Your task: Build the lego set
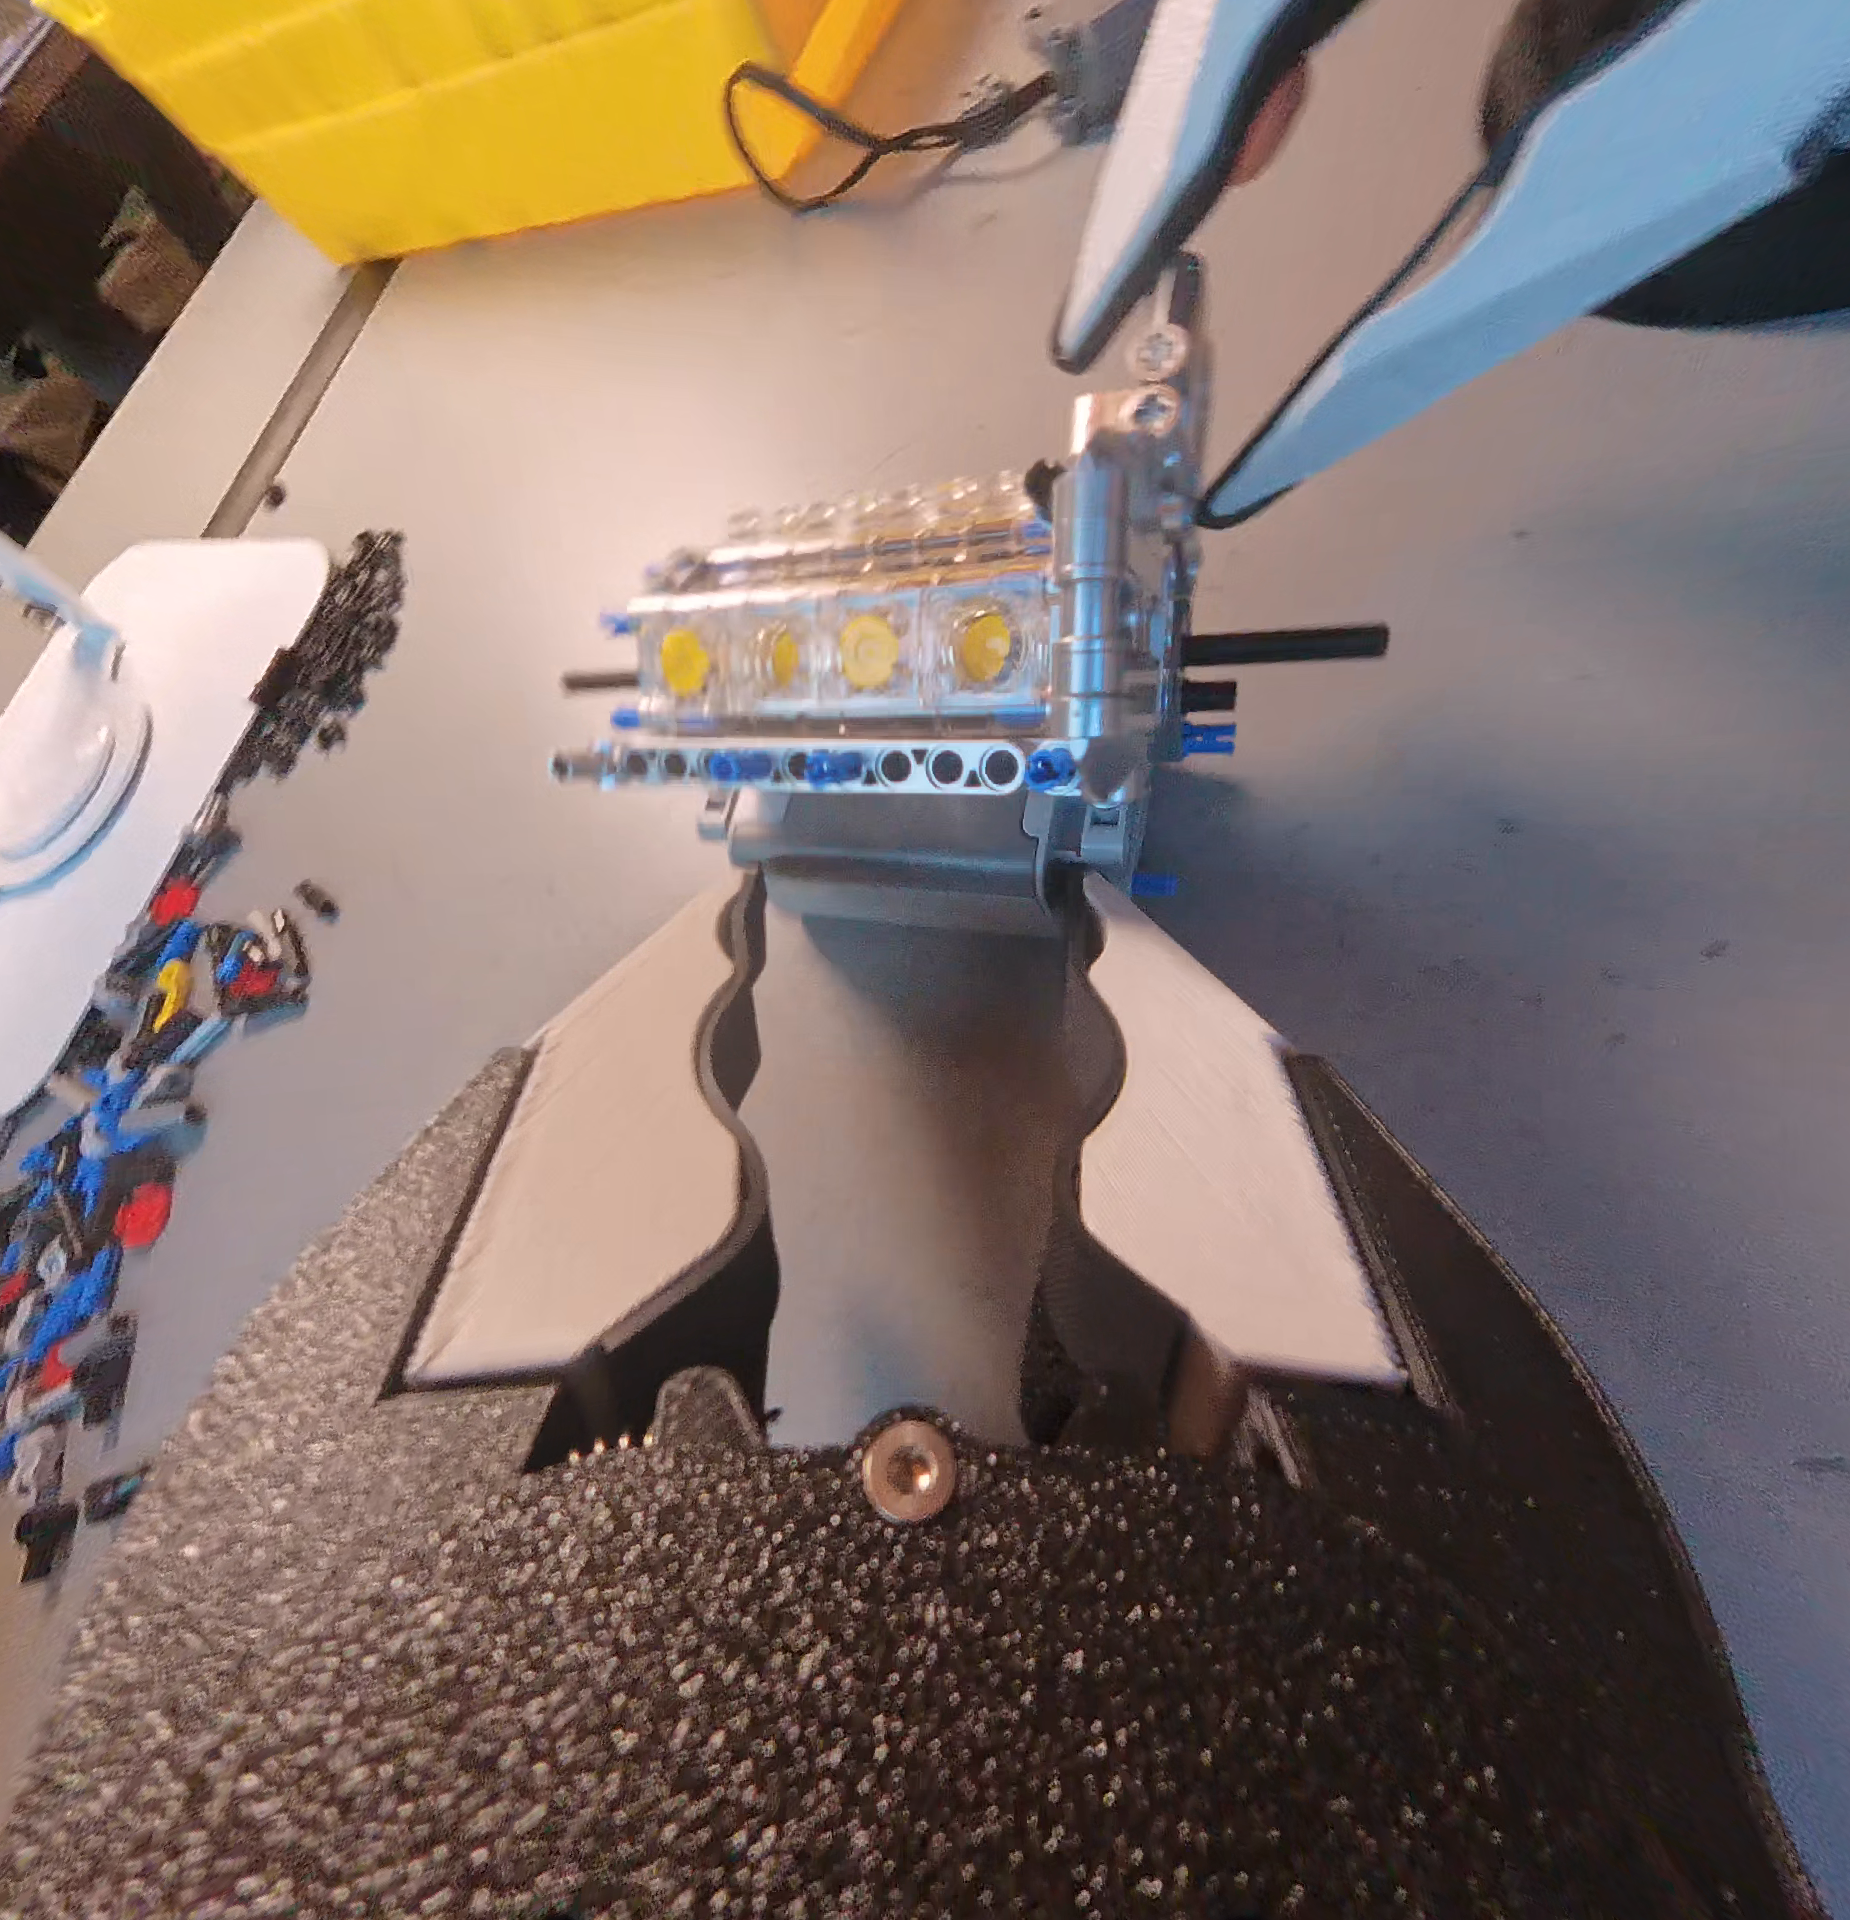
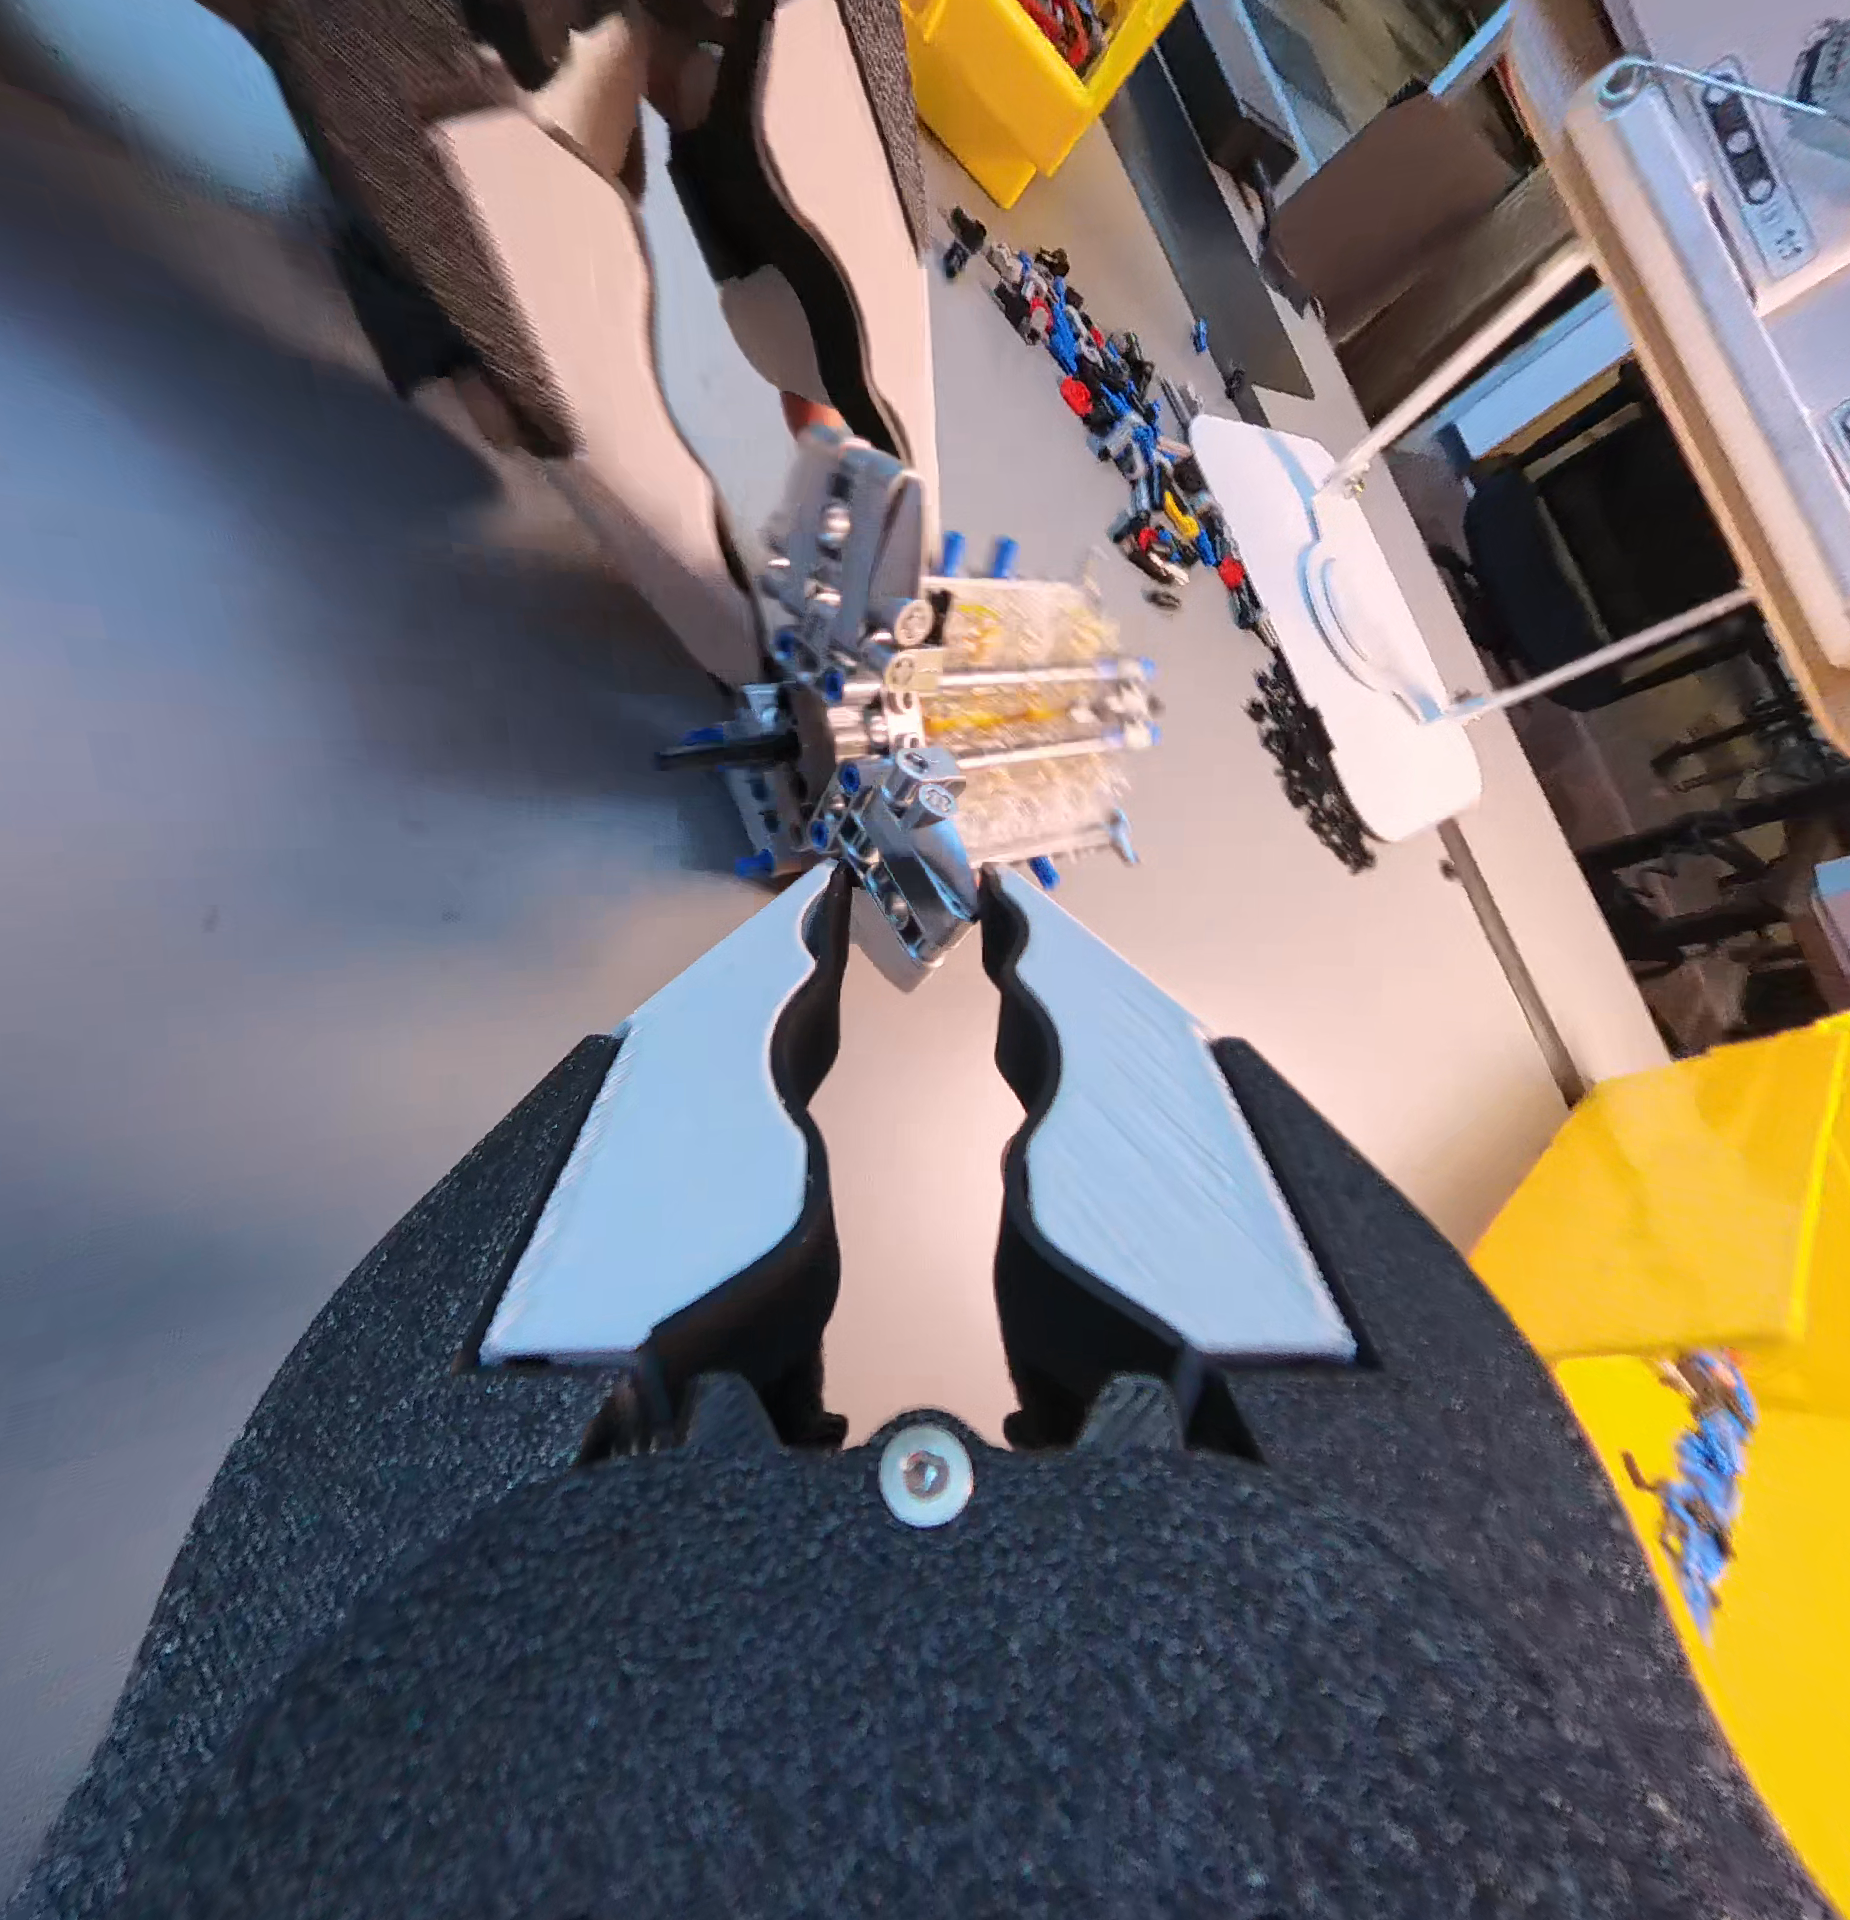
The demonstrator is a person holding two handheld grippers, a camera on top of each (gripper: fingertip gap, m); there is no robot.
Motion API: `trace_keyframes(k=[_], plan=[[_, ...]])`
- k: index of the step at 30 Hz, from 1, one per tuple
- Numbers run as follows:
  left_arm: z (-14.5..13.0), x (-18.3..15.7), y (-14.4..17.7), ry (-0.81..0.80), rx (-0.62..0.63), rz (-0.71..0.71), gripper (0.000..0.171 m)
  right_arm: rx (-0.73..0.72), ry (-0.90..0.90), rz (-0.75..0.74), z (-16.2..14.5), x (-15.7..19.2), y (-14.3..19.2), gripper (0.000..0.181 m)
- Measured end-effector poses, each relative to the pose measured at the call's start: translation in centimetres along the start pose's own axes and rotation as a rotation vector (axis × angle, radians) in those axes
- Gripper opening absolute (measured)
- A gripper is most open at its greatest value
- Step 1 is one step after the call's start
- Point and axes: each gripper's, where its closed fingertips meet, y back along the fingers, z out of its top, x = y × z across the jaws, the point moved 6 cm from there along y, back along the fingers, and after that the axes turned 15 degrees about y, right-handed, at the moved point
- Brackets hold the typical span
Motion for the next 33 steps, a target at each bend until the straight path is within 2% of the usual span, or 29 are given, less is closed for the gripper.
trace_keyframes(k=[3,6,10,12,14,16,18,20,23,24,26,28,31,33], plan=[[-1.2,4.4,0.6,0.083,0.032,0.136,0.047,-0.026,-0.010,0.031,2.5,-0.3,-2.5,0.015],[-2.3,7.8,2.0,0.176,0.020,0.209,0.042,-0.046,0.047,0.044,4.6,-1.1,-4.2,0.018],[-2.1,9.0,4.6,0.259,-0.102,0.175,0.043,-0.335,-0.130,0.143,5.6,-5.1,-2.0,0.031],[-1.2,8.1,5.3,0.224,-0.173,0.104,0.045,-0.394,-0.183,0.159,4.0,-7.6,-1.1,0.039],[-0.3,6.4,5.4,0.195,-0.214,-0.013,0.045,-0.317,-0.116,0.144,0.8,-8.8,-1.6,0.051],[-0.3,4.4,4.7,0.194,-0.167,-0.136,0.045,-0.193,-0.030,0.173,-2.8,-8.1,-3.0,0.065],[-0.7,3.1,3.7,0.178,-0.110,-0.158,0.049,-0.175,-0.020,0.195,-4.1,-6.5,-4.3,0.069],[-0.8,2.9,2.9,0.111,-0.086,-0.082,0.046,-0.145,0.056,0.163,-4.1,-5.3,-5.3,0.058],[-0.3,3.1,2.7,0.096,-0.090,-0.021,0.008,-0.084,0.258,0.069,-3.4,-4.9,-5.8,0.026],[-0.1,3.3,2.8,0.118,-0.095,-0.016,0.003,-0.085,0.290,0.073,-3.2,-4.6,-5.7,0.014],[-0.3,3.9,3.0,0.160,-0.093,-0.011,0.003,-0.085,0.304,0.081,-2.8,-4.3,-5.5,0.009],[-0.4,4.4,3.2,0.257,-0.097,-0.060,0.002,-0.139,0.271,0.116,-2.2,-4.0,-4.9,0.000],[-0.6,5.0,3.3,0.467,-0.092,-0.200,0.002,-0.309,0.094,0.203,-0.7,-4.3,-3.5,0.000],[-0.7,5.6,3.2,0.626,-0.090,-0.290,0.002,-0.310,0.071,0.182,-0.8,-5.0,-3.2,0.000]])
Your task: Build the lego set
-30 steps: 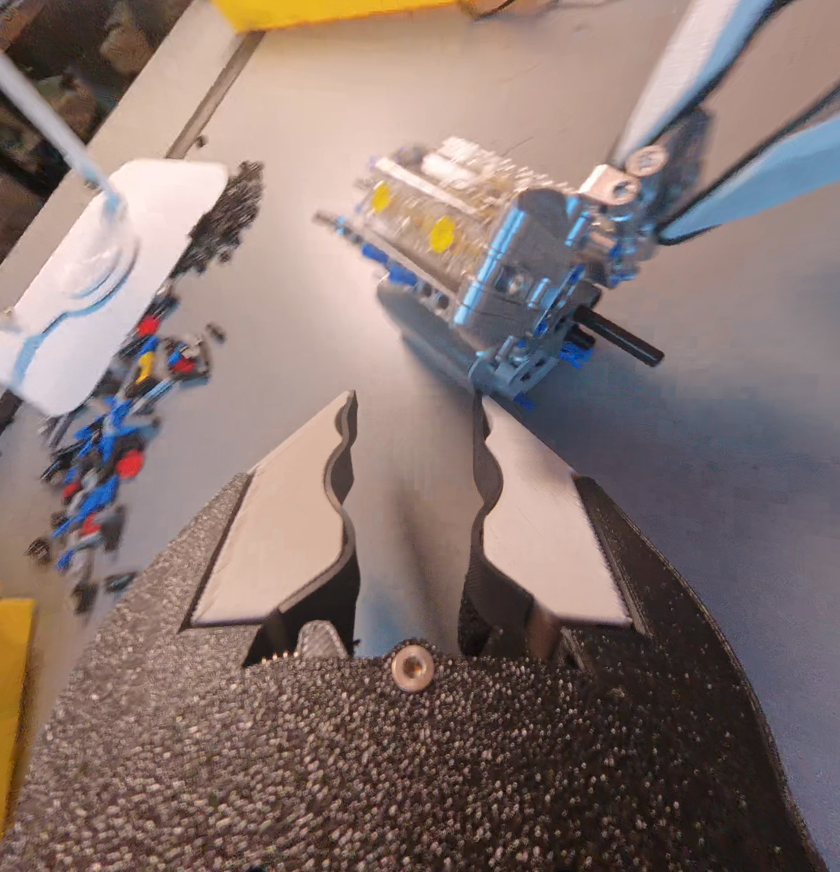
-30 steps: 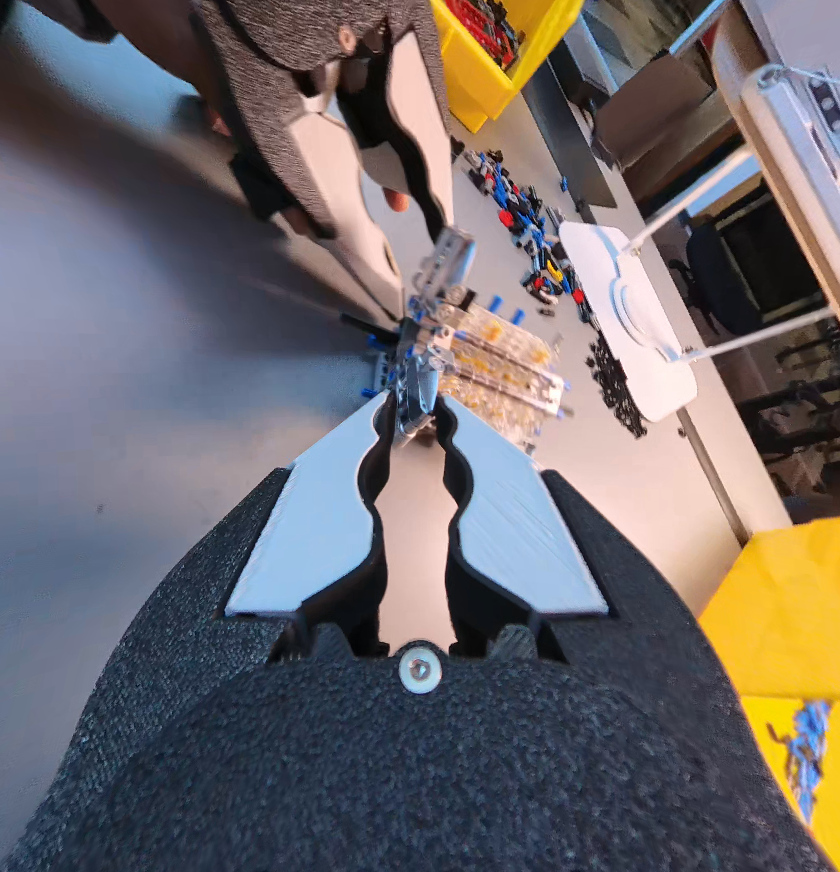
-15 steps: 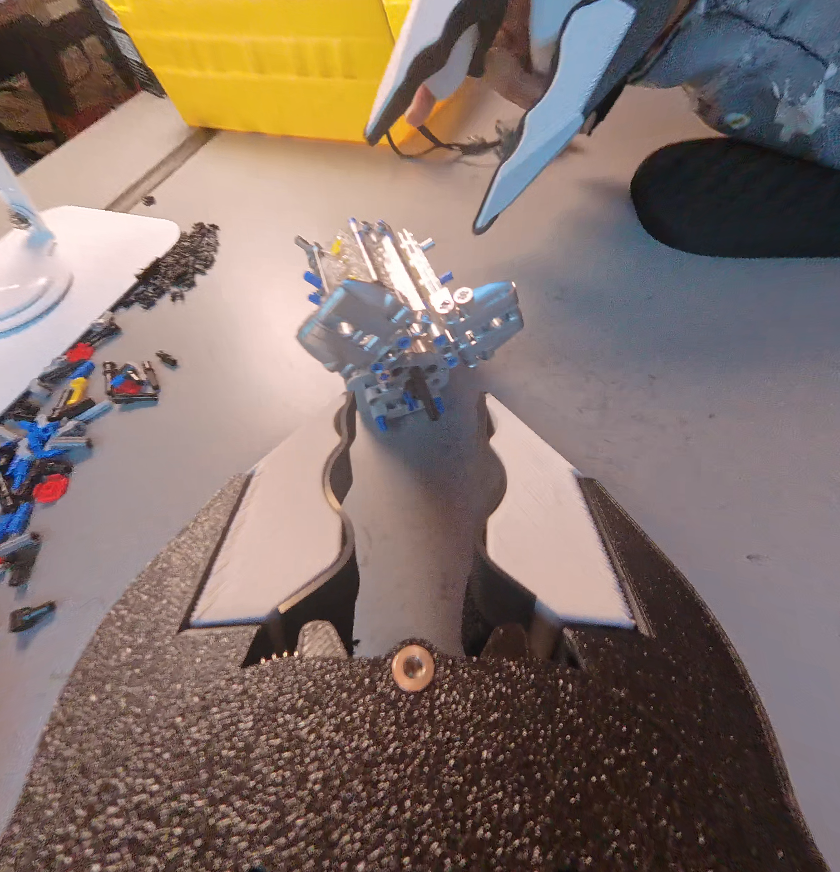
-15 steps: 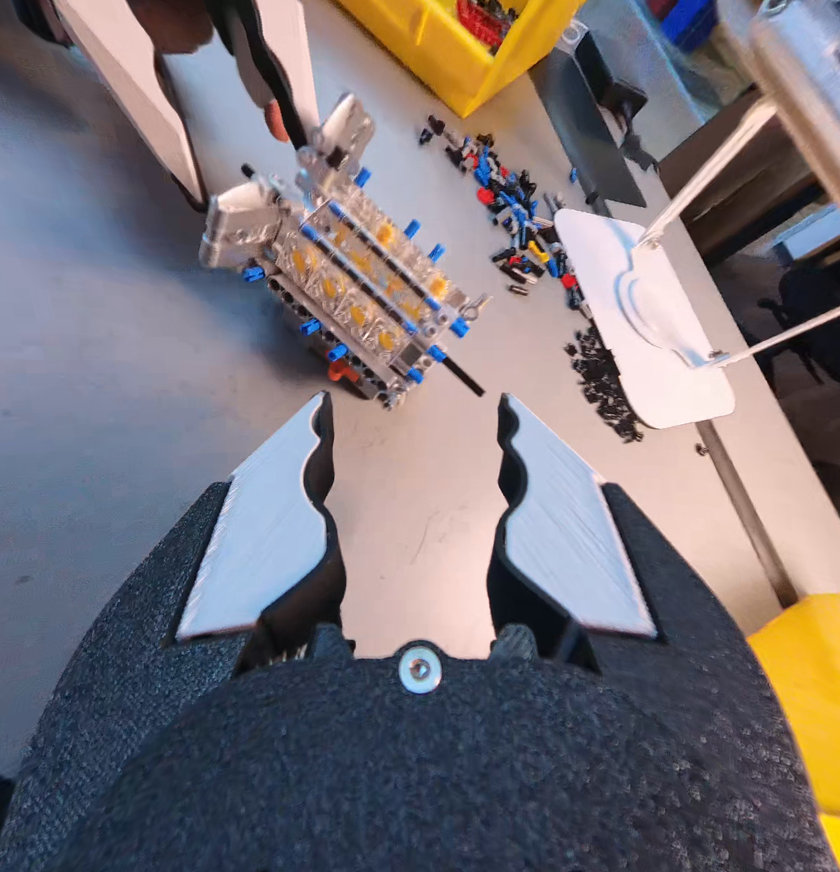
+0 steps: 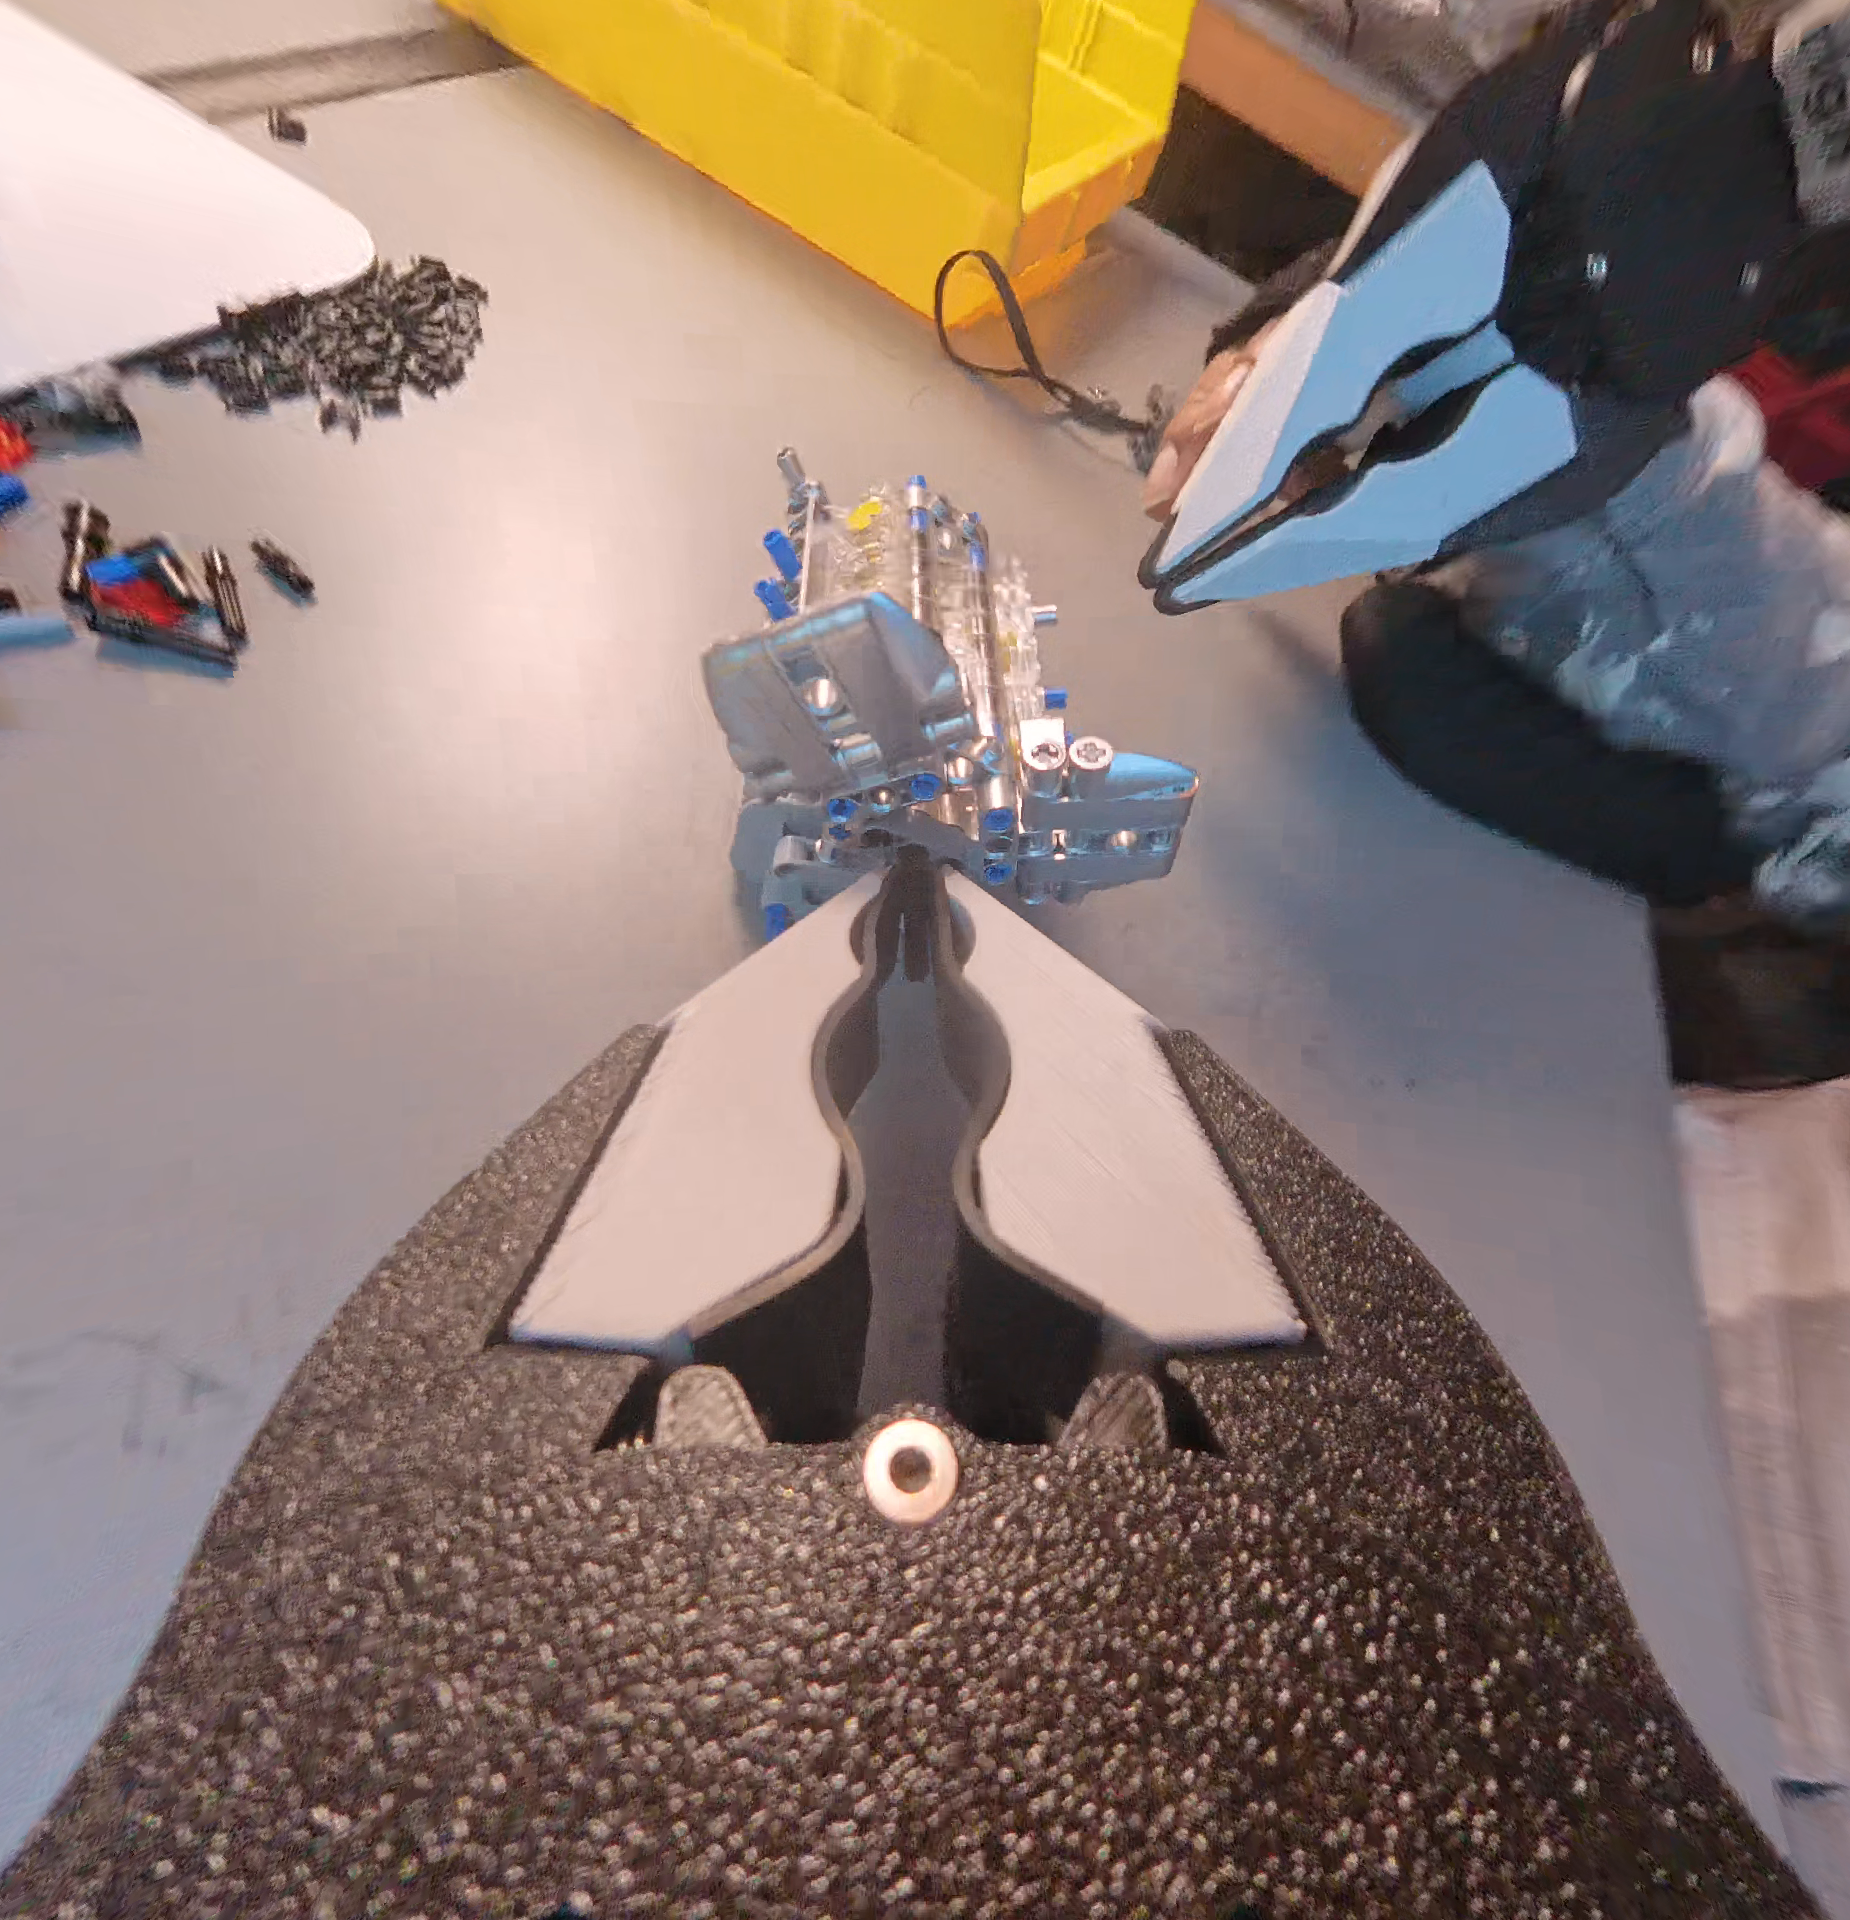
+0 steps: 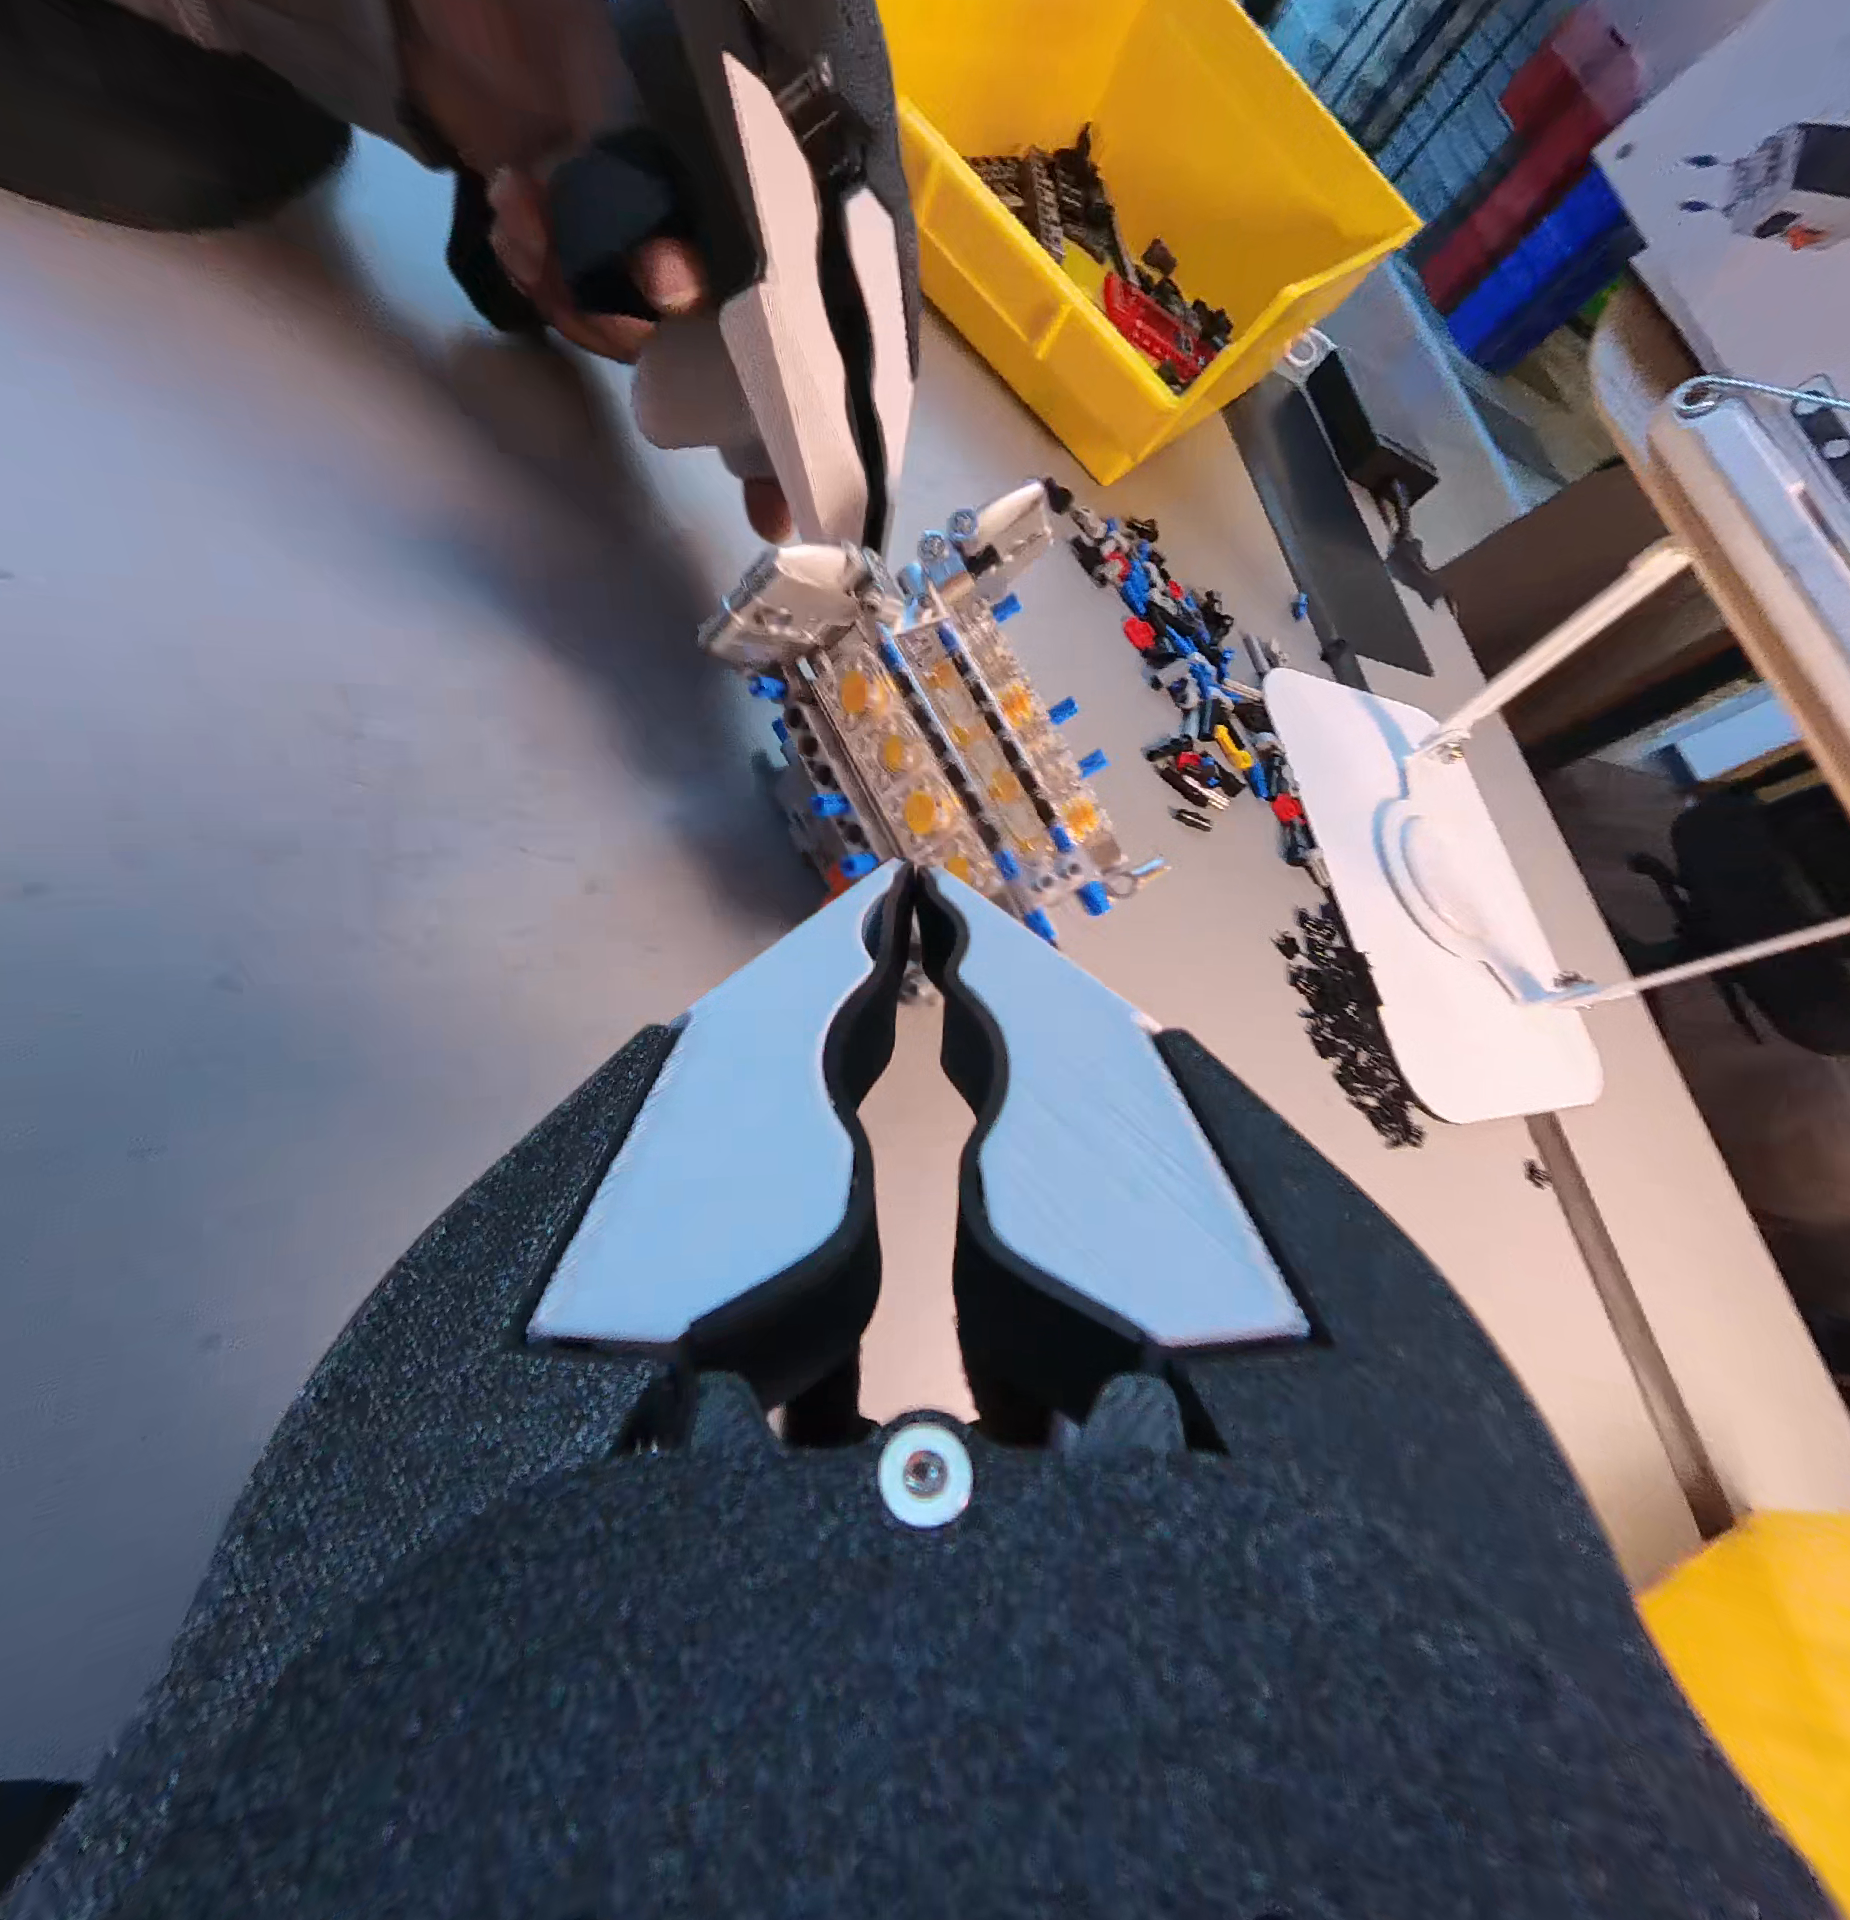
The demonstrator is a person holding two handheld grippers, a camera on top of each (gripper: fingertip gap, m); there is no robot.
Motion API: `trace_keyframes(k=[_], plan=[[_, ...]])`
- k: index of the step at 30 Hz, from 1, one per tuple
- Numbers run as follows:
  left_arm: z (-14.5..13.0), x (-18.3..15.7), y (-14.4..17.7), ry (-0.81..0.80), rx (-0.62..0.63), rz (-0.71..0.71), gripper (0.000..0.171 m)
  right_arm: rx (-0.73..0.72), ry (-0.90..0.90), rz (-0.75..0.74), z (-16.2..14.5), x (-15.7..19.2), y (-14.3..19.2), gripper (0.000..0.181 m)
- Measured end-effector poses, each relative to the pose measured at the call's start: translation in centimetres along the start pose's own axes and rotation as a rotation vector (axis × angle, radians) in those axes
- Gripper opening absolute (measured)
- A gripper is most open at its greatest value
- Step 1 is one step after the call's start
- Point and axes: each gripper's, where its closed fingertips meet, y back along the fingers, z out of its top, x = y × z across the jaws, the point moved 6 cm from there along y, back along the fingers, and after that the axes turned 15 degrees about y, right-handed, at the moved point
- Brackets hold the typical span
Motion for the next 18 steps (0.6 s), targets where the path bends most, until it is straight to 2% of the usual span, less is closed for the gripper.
trace_keyframes(k=[1,2,6,8,12,14,16,17,18], plan=[[0.2,0.4,0.0,0.067,-0.006,-0.027,0.002,0.022,0.023,-0.031,-0.4,-0.4,0.2,0.000],[0.3,0.7,0.1,0.132,0.000,-0.067,0.002,0.047,0.053,-0.053,-0.8,-0.5,0.3,0.010],[0.6,1.5,0.1,0.296,0.022,-0.181,0.002,0.176,0.144,-0.063,-2.7,-0.1,-1.0,0.070],[0.8,1.8,0.1,0.282,0.024,-0.181,0.003,0.241,0.217,-0.074,-3.6,0.0,-2.0,0.071],[1.3,2.0,1.2,0.024,-0.034,-0.037,0.009,0.247,0.319,-0.133,-4.3,-0.8,-2.2,0.046],[0.7,1.9,1.6,-0.148,-0.020,0.061,0.019,0.211,0.320,-0.143,-3.8,-0.9,-2.3,0.046],[-0.2,1.5,1.6,-0.334,0.003,0.152,0.025,0.226,0.329,-0.114,-4.0,-0.9,-3.0,0.058],[-0.4,1.3,1.4,-0.425,0.008,0.197,0.026,0.237,0.341,-0.117,-4.2,-1.1,-3.3,0.057],[-0.5,1.2,1.1,-0.502,0.012,0.249,0.026,0.243,0.355,-0.129,-4.5,-1.4,-3.6,0.046]])
